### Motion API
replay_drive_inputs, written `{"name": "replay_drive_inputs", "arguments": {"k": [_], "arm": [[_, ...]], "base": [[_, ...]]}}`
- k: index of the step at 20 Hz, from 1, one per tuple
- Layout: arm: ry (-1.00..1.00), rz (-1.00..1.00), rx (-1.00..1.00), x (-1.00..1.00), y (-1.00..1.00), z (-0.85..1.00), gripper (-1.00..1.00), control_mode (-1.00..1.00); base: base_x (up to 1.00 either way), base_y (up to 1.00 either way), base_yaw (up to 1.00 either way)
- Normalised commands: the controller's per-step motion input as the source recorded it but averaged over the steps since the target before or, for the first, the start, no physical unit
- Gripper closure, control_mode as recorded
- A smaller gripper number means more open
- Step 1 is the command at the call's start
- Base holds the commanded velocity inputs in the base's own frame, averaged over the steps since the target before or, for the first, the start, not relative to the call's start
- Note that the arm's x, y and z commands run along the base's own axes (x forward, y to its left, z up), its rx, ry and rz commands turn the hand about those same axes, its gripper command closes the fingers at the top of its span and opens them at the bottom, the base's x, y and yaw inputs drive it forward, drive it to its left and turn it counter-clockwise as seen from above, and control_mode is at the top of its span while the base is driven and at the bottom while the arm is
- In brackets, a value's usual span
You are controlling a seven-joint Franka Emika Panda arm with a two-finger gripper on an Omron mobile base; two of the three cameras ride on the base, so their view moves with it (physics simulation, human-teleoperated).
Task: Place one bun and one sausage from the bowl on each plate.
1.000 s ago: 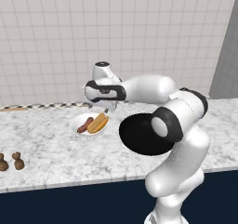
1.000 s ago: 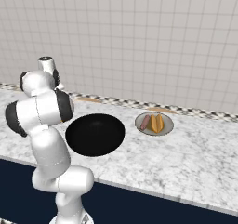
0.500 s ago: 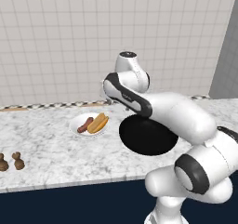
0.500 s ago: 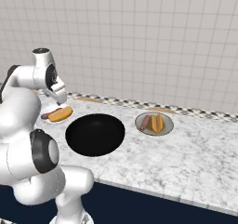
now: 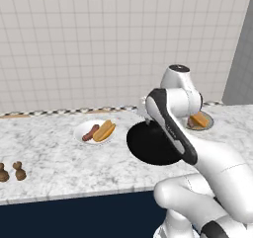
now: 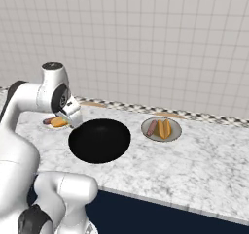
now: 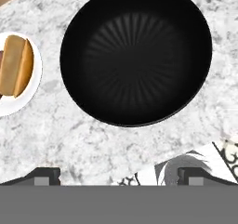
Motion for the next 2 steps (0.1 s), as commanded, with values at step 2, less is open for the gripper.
{"name": "replay_drive_inputs", "arguments": {"k": [2], "arm": [[0.00,0.02,0.00,-1.00,-0.75,0.00,-1.00,-1.00]], "base": [[0.00,0.00,0.00]]}}
